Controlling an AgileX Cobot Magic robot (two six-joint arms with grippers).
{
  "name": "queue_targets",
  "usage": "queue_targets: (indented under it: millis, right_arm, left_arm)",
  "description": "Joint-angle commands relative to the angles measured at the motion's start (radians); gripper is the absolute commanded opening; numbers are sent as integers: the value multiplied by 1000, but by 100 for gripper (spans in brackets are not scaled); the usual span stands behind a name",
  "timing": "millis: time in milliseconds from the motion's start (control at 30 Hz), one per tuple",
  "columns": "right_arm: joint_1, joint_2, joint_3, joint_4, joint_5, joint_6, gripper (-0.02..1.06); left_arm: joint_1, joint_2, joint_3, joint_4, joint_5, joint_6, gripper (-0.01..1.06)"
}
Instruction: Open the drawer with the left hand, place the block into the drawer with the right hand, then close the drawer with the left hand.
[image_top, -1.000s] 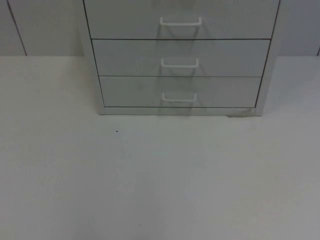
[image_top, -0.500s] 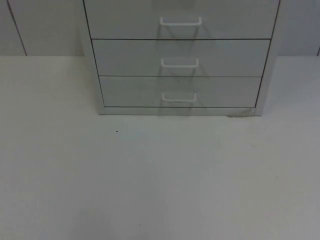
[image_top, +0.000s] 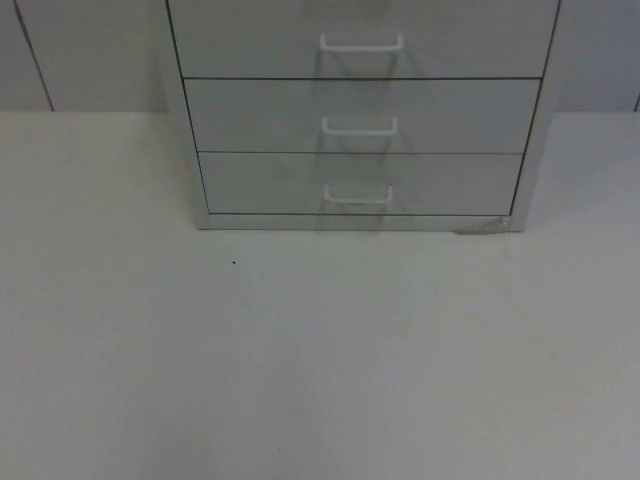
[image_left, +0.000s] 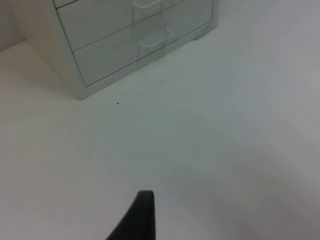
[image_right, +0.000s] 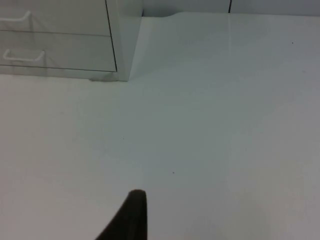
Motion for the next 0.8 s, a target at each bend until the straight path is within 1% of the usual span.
queue_targets:
  millis: [0, 100, 133, 167, 200, 233, 300, 333, 467, 500, 633, 667, 733, 767]
  right_arm:
    - [5, -3, 5, -1, -15, 0, 105]
    - [5, -3, 5, -1, -15, 0, 105]
    - [5, -3, 5, -1, -15, 0, 105]
    - [5, -3, 5, -1, -15, 0, 105]
    - [5, -3, 5, -1, -15, 0, 105]
    - [5, -3, 5, -1, -15, 0, 105]
    - [5, -3, 5, -1, -15, 0, 105]
    - [5, -3, 5, -1, -15, 0, 105]
    - [5, -3, 5, -1, -15, 0, 105]
    - [5, -3, 5, -1, -15, 0, 105]
    - [5, -3, 5, -1, -15, 0, 105]
    - [5, -3, 5, -1, -15, 0, 105]
    - [5, -3, 5, 1, -15, 0, 105]
    - [5, -3, 5, 1, -15, 0, 105]
  left_arm:
    - [50, -5, 4, 0, -12, -8, 104]
    - [163, -5, 4, 0, -12, -8, 104]
    - [163, -5, 4, 0, -12, -8, 104]
    - [201, -5, 4, 0, -12, -8, 104]
    - [269, -5, 4, 0, -12, -8, 104]
    - [300, -5, 4, 0, -12, -8, 104]
    - [396, -5, 4, 0, -12, -8, 104]
    - [396, -5, 4, 0, -12, -8, 104]
    - [550, -5, 4, 0, -12, -8, 104]
    - [550, -5, 4, 0, -12, -8, 104]
    - [673, -5, 4, 0, -12, -8, 104]
    - [673, -5, 4, 0, -12, -8, 104]
    - [745, -5, 4, 0, -12, -8, 104]
    - [764, -5, 4, 0, -12, -8, 104]
